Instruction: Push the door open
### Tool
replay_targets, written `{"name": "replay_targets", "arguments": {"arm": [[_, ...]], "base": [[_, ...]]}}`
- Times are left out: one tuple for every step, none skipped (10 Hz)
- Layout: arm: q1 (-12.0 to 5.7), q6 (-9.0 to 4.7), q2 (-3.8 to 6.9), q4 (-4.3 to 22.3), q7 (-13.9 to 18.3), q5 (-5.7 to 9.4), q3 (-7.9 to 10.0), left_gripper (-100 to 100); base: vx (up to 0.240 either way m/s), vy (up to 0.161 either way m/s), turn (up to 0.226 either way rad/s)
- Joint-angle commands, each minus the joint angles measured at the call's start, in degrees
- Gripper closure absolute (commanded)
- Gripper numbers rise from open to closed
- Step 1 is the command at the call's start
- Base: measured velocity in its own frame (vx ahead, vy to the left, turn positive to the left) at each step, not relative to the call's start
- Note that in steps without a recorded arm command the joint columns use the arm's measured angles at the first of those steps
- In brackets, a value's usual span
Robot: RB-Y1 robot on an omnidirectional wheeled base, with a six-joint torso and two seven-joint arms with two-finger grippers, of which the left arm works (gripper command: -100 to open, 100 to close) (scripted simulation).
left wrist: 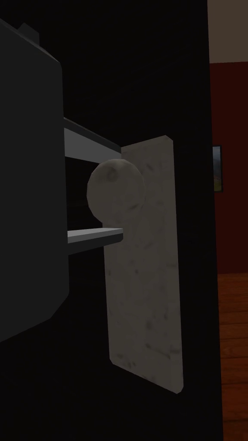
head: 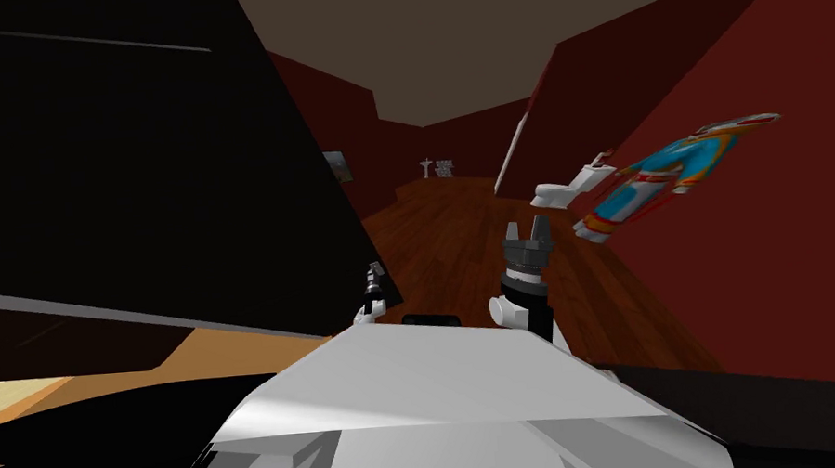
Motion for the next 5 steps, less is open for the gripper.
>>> {"name": "replay_targets", "arguments": {"arm": [[0.27,0.19,-0.07,-1.16,-0.56,0.63,1.36,100],[0.33,0.19,-0.34,-1.23,-0.79,1.0,2.11,100],[0.38,0.2,-0.66,-1.28,-0.98,1.29,2.71,100],[0.26,-0.03,-0.3,-0.54,-0.86,1.11,2.36,100],[0.32,-0.02,0.48,-0.75,-1.2,1.74,3.66,100]], "base": [[0.253,-0.049,0.069],[0.249,-0.049,0.072],[0.216,-0.027,0.064],[0.092,-0.003,0.029],[0.171,0.007,0.034]]}}
